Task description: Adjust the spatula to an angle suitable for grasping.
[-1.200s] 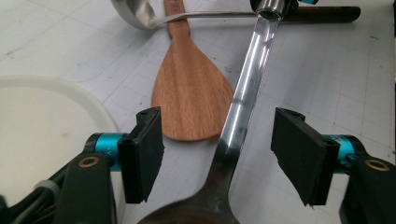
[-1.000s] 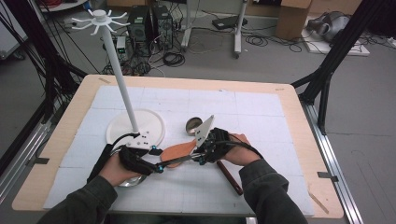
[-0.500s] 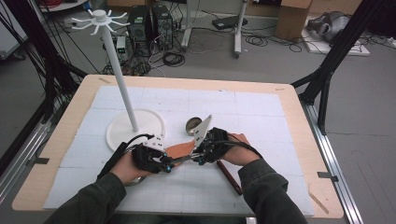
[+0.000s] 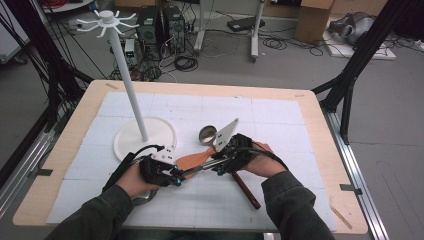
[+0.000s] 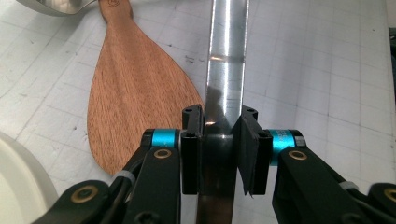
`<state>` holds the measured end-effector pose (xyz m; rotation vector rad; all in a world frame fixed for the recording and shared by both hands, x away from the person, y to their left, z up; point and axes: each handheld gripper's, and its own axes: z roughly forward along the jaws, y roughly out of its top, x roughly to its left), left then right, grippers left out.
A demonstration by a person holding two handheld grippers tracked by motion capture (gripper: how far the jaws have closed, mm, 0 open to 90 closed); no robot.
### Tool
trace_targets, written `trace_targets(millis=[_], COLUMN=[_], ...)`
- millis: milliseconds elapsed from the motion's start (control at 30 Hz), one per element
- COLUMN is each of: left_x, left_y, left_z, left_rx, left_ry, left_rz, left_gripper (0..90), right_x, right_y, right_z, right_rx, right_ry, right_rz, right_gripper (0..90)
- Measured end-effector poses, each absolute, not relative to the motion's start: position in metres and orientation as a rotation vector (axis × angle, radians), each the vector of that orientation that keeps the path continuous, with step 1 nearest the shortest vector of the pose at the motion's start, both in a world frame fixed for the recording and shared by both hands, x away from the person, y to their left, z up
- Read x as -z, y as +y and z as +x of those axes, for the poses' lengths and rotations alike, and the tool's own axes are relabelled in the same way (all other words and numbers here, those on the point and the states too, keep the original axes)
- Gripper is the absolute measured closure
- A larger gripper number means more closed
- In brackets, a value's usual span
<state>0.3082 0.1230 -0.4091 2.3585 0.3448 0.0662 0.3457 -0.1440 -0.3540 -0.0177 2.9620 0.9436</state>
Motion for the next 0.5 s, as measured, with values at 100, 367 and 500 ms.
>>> trace_targets(millis=[100, 367, 500], left_x=[0.408, 0.404, 0.403], left_y=[0.124, 0.127, 0.128], left_z=[0.307, 0.304, 0.303], left_rx=[-0.061, -0.060, -0.062], left_ry=[0.345, 0.326, 0.318], left_rz=[2.358, 2.339, 2.335], left_gripper=[74.0, 74.0, 74.1], right_x=[0.351, 0.339, 0.336], right_y=[-0.150, -0.176, -0.185], right_z=[0.347, 0.349, 0.350], right_rx=[-0.979, -1.107, -1.172], right_ry=[2.924, 2.807, 2.783], right_rz=[0.029, 0.198, 0.255], right_gripper=[45.8, 34.2, 32.1])
